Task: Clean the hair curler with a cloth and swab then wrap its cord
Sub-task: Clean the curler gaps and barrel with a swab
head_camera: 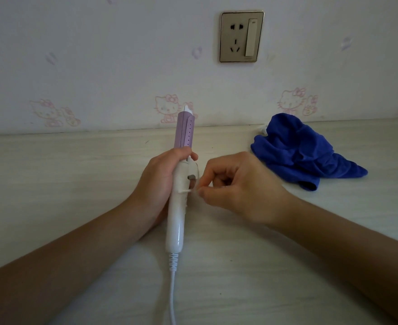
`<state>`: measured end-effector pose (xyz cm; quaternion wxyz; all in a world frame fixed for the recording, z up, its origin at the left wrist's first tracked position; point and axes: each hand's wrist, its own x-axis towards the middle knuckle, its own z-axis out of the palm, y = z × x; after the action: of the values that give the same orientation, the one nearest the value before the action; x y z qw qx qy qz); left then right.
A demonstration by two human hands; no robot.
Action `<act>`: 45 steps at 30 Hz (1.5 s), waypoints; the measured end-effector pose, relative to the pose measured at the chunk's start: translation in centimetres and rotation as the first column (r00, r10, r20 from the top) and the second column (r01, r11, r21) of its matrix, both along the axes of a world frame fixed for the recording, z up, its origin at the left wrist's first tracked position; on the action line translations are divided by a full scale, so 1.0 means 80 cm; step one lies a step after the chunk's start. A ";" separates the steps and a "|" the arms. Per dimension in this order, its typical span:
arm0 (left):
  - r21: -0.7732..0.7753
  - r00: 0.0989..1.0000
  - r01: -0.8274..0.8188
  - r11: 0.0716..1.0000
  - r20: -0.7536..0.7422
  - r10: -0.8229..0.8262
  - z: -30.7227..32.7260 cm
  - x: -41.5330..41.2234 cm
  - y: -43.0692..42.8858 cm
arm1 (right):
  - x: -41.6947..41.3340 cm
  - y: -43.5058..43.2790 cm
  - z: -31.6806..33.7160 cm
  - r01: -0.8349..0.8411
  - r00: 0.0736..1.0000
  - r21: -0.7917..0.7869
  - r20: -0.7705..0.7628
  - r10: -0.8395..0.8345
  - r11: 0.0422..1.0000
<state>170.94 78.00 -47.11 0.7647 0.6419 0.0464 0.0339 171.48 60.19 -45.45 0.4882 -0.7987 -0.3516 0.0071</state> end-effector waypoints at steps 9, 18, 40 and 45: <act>-0.098 0.999 -0.026 0.995 -0.040 0.022 0.001 -0.003 0.002 | -0.007 0.004 -0.001 -0.143 0.983 -0.055 -0.126 0.135 0.988; -0.144 0.999 -0.017 0.989 -0.054 0.009 0.001 -0.003 0.002 | -0.011 0.002 0.000 -0.227 0.968 -0.104 -0.136 0.213 0.968; 0.042 0.999 0.034 0.999 0.026 -0.036 0.000 -0.004 -0.004 | 0.013 -0.006 0.003 0.169 0.985 0.035 0.011 -0.169 0.985; 0.034 0.999 0.031 0.999 0.031 -0.032 -0.001 -0.005 -0.003 | 0.012 -0.006 0.006 0.139 0.990 0.006 -0.003 -0.139 0.990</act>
<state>170.51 77.74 -47.16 0.7550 0.6544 0.0235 0.0329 172.44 59.75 -44.97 0.4903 -0.8199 -0.2944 -0.0269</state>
